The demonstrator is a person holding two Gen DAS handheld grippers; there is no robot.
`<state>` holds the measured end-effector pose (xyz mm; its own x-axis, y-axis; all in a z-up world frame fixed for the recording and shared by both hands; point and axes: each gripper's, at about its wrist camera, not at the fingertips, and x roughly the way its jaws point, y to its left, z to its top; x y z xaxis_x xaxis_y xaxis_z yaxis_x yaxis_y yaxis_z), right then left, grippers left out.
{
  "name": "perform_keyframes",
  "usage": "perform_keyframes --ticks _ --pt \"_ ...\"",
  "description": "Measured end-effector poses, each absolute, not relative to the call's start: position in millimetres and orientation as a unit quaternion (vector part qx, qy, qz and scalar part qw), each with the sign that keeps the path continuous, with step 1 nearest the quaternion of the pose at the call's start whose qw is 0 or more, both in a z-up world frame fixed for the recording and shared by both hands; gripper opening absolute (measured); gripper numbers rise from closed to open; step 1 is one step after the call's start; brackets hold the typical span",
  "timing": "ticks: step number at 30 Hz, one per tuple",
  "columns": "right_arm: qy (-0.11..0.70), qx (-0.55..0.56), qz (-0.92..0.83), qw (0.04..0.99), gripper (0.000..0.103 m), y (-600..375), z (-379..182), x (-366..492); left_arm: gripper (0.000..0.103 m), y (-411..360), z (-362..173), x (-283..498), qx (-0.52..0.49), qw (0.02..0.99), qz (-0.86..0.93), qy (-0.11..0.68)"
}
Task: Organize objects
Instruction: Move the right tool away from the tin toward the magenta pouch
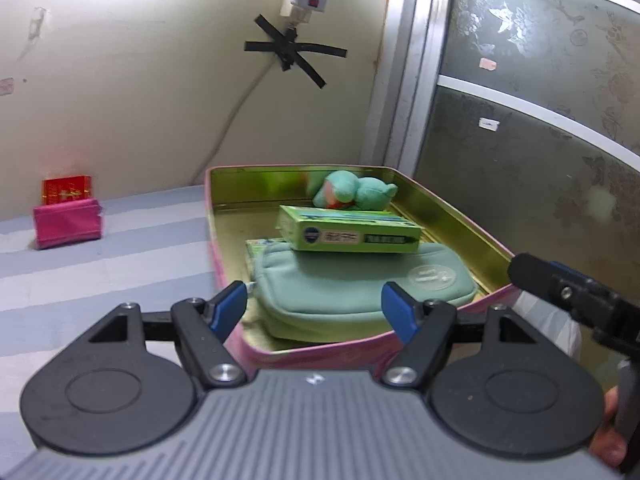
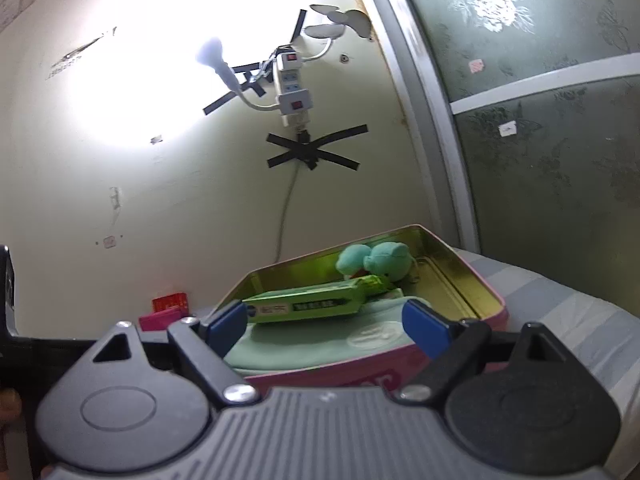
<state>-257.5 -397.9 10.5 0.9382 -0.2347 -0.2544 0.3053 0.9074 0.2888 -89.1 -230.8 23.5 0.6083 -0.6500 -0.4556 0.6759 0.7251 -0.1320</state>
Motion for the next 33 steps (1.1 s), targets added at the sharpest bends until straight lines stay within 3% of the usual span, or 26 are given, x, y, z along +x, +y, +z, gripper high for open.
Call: perform_keyframes --ticks 13,23,33 --pt "0.133 0.124 -0.033 0.983 0.089 -334 21 -203 0.076 -114 22 -34 0.033 0.944 -0.231 0.235" --pt "0.193 0.091 0.061 0.975 0.089 -261 9 -126 0.076 1 -16 40 0.009 0.958 -0.089 0.273" --pt "0.265 0.080 0.104 0.955 0.090 -204 -24 -53 0.076 35 -37 75 -0.010 0.955 -0.056 0.293"
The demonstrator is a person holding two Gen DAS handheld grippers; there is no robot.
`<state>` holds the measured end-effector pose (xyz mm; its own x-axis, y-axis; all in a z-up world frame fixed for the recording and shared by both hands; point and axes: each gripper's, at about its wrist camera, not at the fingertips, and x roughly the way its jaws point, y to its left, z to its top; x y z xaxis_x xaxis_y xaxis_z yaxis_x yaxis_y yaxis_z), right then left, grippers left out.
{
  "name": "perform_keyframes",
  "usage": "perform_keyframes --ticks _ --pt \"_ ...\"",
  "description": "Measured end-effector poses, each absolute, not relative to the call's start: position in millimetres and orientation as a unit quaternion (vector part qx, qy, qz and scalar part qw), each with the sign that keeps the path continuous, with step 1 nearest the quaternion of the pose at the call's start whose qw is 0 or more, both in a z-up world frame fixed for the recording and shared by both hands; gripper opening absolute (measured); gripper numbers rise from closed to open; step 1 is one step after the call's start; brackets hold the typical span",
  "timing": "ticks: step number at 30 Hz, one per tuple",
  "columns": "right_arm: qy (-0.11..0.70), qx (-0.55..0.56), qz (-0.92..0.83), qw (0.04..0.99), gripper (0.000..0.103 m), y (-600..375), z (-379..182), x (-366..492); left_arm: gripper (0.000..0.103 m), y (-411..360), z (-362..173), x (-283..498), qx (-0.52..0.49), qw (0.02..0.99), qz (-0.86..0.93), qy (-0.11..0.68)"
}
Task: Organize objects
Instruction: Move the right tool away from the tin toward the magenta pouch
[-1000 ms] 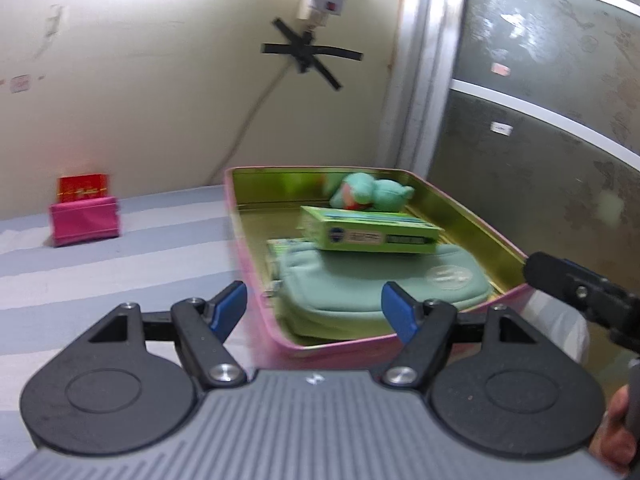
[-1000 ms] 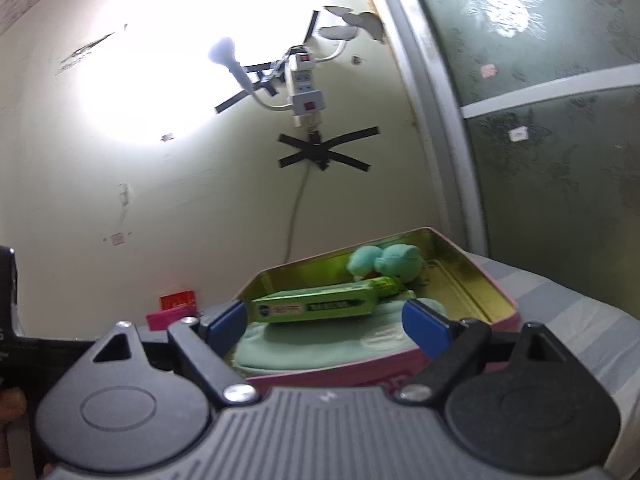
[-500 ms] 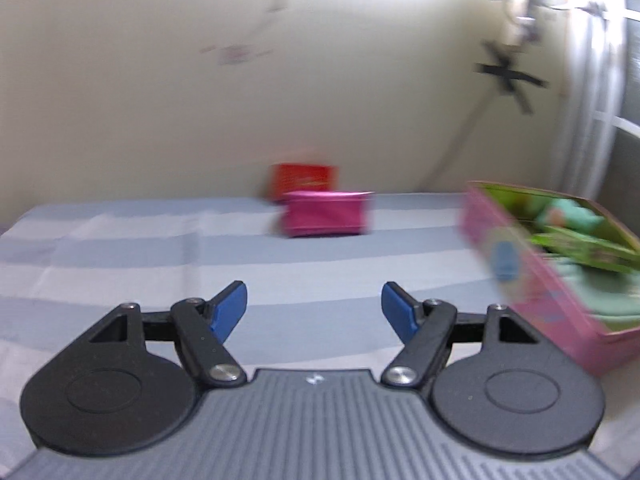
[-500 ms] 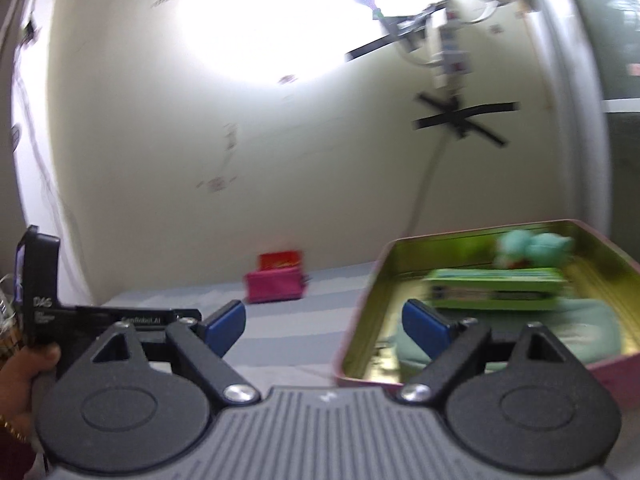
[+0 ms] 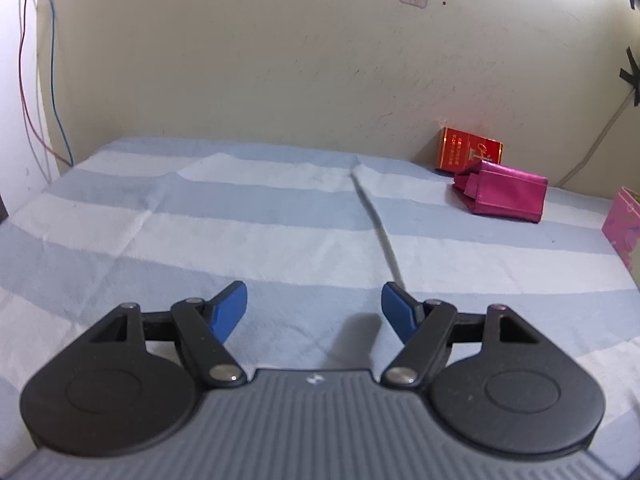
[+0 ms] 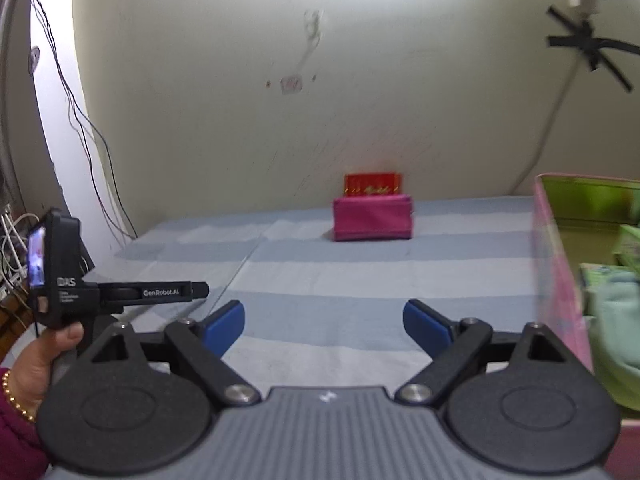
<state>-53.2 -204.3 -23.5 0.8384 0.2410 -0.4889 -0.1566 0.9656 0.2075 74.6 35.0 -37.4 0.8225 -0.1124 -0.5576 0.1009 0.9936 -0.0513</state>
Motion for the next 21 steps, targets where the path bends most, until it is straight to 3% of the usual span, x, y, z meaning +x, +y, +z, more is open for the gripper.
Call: perform_keyframes --ticks 6,15,21 --pt "0.285 0.074 0.098 0.951 0.091 -192 -40 -11 0.076 45 -40 78 -0.005 0.955 -0.043 0.293" --pt "0.319 0.139 0.048 0.936 0.103 -208 -62 66 0.080 53 -44 89 -0.012 0.950 -0.027 0.310" --pt "0.300 0.080 0.028 0.950 0.103 -196 -60 100 0.081 53 -44 90 -0.009 0.950 -0.027 0.311"
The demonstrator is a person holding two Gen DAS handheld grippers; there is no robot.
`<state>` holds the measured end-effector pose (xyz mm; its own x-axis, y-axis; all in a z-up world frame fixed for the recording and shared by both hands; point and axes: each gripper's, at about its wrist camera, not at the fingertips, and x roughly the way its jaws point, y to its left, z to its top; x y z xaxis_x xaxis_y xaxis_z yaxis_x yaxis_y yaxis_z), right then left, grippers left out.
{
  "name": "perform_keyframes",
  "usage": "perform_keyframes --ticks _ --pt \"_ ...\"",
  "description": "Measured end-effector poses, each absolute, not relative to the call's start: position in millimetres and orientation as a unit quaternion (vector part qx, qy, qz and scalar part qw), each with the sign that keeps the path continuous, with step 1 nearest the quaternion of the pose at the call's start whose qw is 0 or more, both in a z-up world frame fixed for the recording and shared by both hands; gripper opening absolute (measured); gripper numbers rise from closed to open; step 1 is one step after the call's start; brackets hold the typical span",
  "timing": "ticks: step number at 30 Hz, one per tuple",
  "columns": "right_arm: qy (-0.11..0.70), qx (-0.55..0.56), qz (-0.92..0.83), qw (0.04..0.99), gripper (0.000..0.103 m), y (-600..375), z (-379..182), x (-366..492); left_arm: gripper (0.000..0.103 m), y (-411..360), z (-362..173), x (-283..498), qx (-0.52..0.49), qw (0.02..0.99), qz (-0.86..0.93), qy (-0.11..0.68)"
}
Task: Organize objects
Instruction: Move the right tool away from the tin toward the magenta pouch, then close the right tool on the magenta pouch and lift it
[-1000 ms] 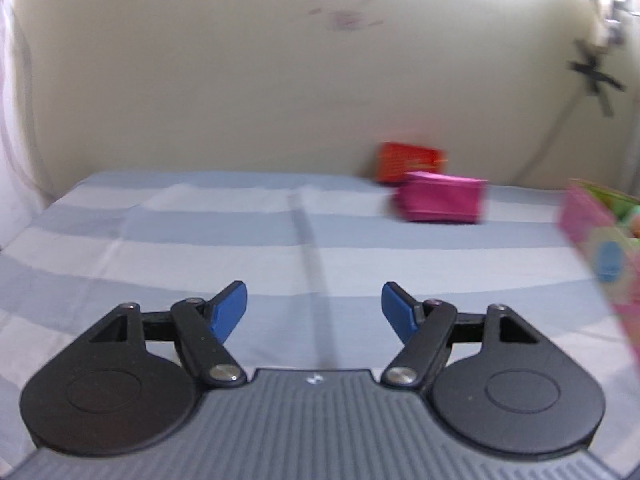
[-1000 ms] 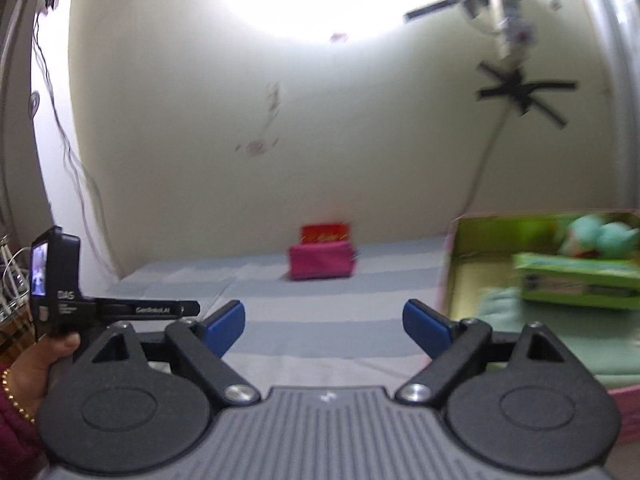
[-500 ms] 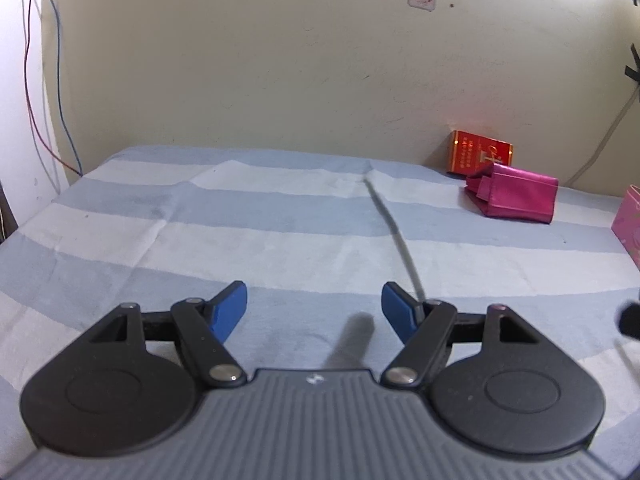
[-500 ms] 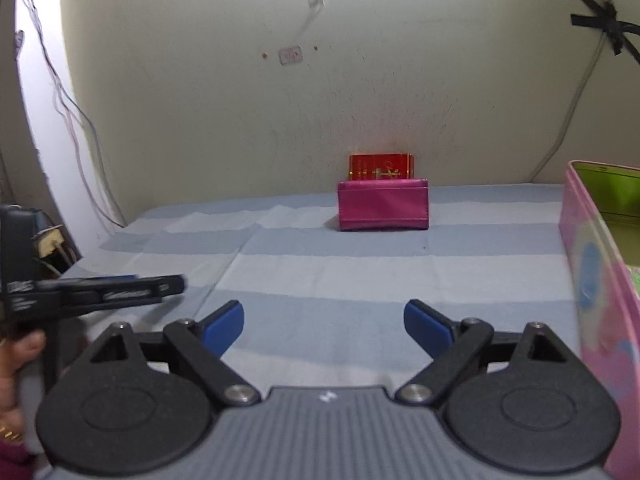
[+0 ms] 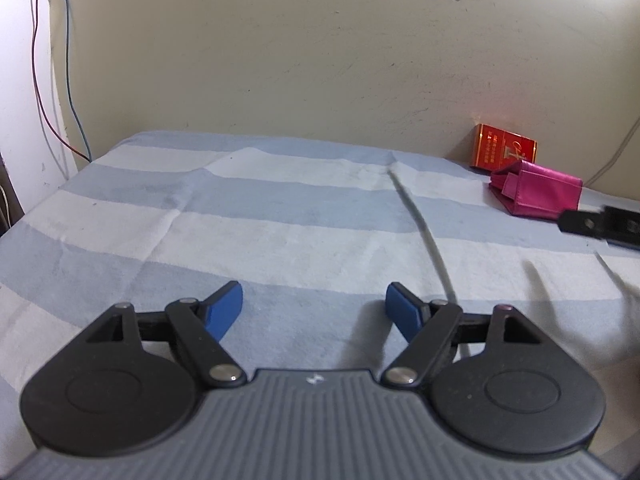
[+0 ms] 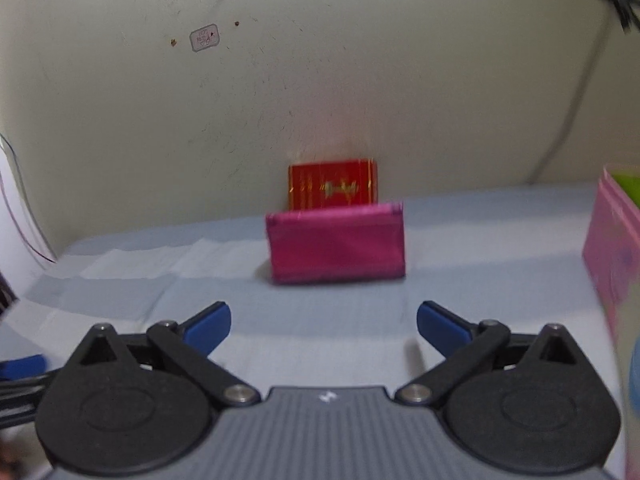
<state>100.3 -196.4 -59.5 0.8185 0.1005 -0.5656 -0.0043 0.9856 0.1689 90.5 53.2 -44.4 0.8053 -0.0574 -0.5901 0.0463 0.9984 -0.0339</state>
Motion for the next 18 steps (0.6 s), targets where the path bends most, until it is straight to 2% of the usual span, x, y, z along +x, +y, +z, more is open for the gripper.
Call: perform_keyframes --ticks 7,18 --pt "0.296 0.023 0.003 0.955 0.103 -178 -60 142 0.084 54 -44 91 -0.012 0.950 -0.030 0.312" --pt "0.358 0.044 -0.021 0.932 0.102 -183 -72 191 0.085 53 -44 90 -0.013 0.950 -0.028 0.312"
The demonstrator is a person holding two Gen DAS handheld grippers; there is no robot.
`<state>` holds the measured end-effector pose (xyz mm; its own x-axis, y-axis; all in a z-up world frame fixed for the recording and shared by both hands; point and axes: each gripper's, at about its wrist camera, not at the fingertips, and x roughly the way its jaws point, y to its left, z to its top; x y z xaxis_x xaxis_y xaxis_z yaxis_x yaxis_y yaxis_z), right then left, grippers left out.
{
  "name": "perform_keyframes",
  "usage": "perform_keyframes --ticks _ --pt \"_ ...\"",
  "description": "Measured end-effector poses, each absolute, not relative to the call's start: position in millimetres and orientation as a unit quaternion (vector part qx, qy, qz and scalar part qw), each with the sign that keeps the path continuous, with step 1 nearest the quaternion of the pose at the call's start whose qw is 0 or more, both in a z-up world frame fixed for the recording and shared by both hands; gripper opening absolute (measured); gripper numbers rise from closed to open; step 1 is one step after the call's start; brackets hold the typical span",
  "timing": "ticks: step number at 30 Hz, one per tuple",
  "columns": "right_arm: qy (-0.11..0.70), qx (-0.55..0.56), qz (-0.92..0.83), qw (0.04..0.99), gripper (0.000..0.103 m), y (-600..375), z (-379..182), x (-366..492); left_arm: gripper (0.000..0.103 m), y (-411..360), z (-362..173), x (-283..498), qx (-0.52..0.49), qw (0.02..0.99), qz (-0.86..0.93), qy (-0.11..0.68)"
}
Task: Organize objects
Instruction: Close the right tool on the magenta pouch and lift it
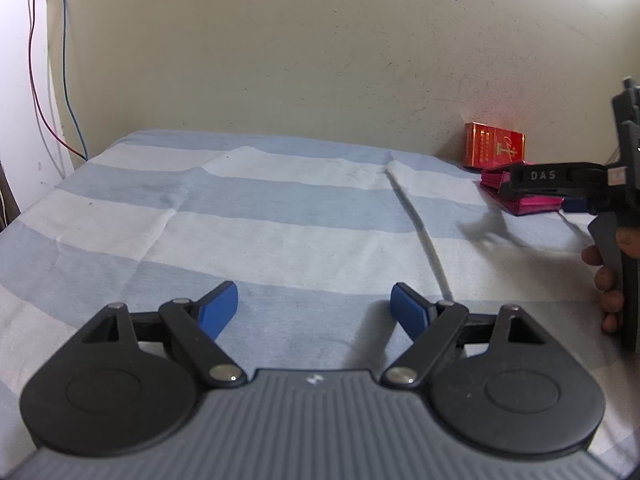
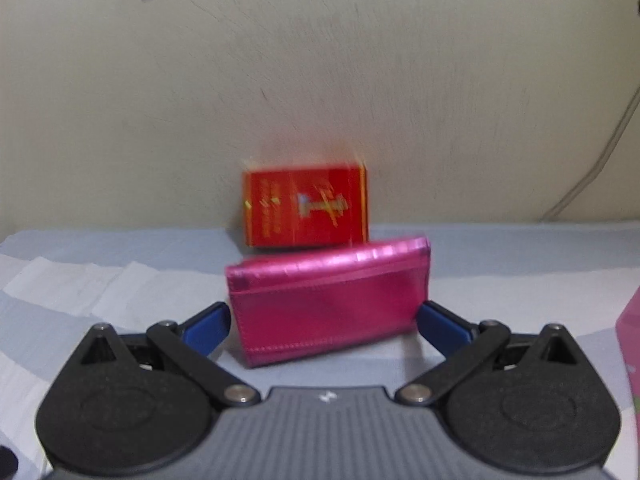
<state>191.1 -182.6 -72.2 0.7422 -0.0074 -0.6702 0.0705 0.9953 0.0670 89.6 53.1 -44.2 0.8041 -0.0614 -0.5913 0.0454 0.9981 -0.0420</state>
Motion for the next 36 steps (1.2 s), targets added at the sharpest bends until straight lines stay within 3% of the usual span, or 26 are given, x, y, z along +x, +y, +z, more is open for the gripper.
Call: perform_keyframes --ticks 1,2,3,5,8,9,10,11,12,16,28,36 --pt "0.373 0.053 -0.017 0.926 0.101 -186 -75 195 0.086 53 -44 90 -0.013 0.950 -0.028 0.312" --pt "0.367 0.056 -0.020 0.928 0.088 -188 -74 194 0.086 53 -44 89 -0.013 0.950 -0.028 0.312" --pt "0.361 0.060 -0.019 0.930 0.083 -190 -74 192 0.086 53 -44 90 -0.013 0.950 -0.028 0.312" --pt "0.353 0.063 -0.011 0.933 0.064 -191 -73 187 0.086 52 -44 90 -0.013 0.950 -0.029 0.312" --pt "0.347 0.065 -0.005 0.936 0.060 -192 -73 180 0.086 52 -45 90 -0.014 0.950 -0.028 0.312" --pt "0.347 0.066 -0.004 0.936 0.060 -193 -73 178 0.087 52 -45 90 -0.015 0.950 -0.029 0.312" --pt "0.346 0.068 -0.002 0.936 0.067 -193 -73 176 0.087 52 -45 90 -0.016 0.950 -0.029 0.312" --pt "0.345 0.072 0.001 0.936 0.085 -194 -72 173 0.088 52 -45 90 -0.016 0.950 -0.030 0.312" --pt "0.339 0.076 0.003 0.938 0.092 -196 -71 168 0.088 52 -45 90 -0.016 0.949 -0.030 0.312" --pt "0.283 0.088 0.014 0.955 0.103 -200 -62 151 0.089 50 -46 90 -0.015 0.949 -0.030 0.313" --pt "0.264 0.012 0.006 0.964 0.103 -195 -58 195 0.092 51 -46 90 -0.016 0.949 -0.036 0.314" --pt "0.341 0.148 0.073 0.925 0.101 -239 -73 239 0.094 51 -46 91 -0.018 0.948 -0.039 0.314"
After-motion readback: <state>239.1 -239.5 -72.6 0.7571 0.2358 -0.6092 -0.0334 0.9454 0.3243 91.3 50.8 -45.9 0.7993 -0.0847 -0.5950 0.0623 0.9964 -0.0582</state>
